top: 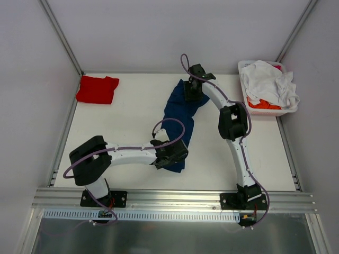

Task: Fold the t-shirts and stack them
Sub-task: Fold the tshirt

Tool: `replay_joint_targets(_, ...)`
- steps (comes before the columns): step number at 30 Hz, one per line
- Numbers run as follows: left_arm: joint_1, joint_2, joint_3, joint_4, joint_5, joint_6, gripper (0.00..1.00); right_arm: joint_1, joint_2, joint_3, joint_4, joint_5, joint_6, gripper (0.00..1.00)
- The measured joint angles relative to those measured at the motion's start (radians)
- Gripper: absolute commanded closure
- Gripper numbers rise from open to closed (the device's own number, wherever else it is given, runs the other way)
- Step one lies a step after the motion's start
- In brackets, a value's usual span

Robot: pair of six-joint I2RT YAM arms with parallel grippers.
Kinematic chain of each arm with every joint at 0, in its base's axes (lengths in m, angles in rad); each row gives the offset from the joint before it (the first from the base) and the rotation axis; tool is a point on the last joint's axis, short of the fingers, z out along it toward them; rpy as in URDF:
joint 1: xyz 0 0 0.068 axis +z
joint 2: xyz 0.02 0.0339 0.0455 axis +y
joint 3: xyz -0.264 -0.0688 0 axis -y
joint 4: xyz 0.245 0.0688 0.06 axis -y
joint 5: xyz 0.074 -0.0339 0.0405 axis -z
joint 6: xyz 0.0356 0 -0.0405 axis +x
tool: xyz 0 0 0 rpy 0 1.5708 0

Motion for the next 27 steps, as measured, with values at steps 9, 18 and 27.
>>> replay_joint_targets(9,-0.093,0.142,0.162,0.026,0.032,-0.082,0.23,-0.002,0.032,0.049,0.011,-0.058,0.003,0.48)
replay_joint_targets(18,-0.124,0.176,0.195,0.102,0.077,-0.088,0.23,-0.002,0.033,0.048,0.031,-0.092,-0.004,0.48)
replay_joint_targets(27,-0.151,0.115,0.142,0.098,0.058,-0.066,0.03,-0.003,-0.038,0.002,0.022,-0.072,-0.027,0.47)
